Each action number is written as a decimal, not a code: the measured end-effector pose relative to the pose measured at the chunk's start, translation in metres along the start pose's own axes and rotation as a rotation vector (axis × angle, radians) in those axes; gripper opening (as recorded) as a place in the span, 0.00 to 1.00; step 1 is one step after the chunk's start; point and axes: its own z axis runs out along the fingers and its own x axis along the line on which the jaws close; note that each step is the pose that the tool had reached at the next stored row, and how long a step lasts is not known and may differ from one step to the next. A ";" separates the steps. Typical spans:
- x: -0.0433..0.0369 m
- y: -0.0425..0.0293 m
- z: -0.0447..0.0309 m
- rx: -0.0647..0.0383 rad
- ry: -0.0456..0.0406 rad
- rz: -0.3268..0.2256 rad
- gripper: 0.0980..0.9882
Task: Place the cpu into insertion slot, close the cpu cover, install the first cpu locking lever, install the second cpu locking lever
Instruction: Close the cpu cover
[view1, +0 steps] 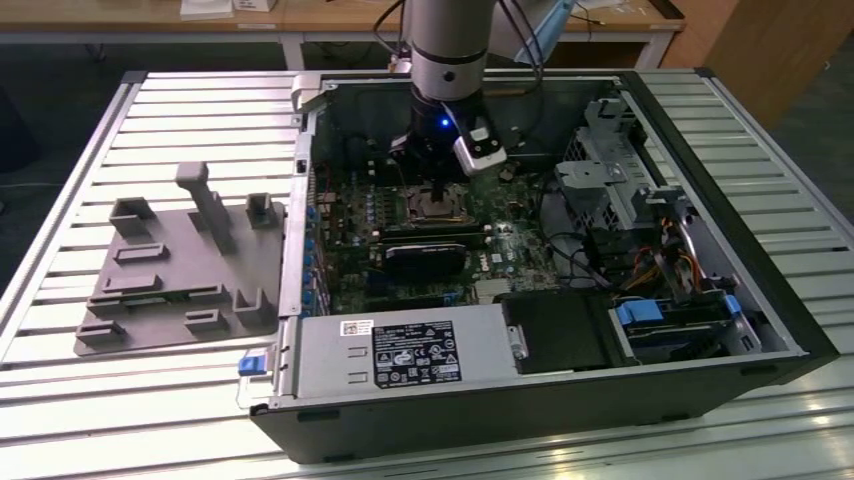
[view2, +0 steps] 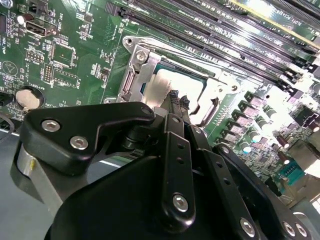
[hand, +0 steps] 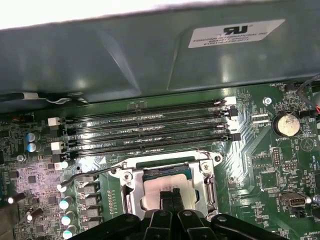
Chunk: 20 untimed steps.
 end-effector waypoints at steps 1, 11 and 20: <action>0.0004 0.0000 0.0000 0.000 -0.0062 0.000 0.00; 0.0061 -0.0009 0.0010 0.003 -0.0355 -0.001 0.00; 0.0192 -0.0027 0.0022 0.000 -0.0589 -0.002 0.00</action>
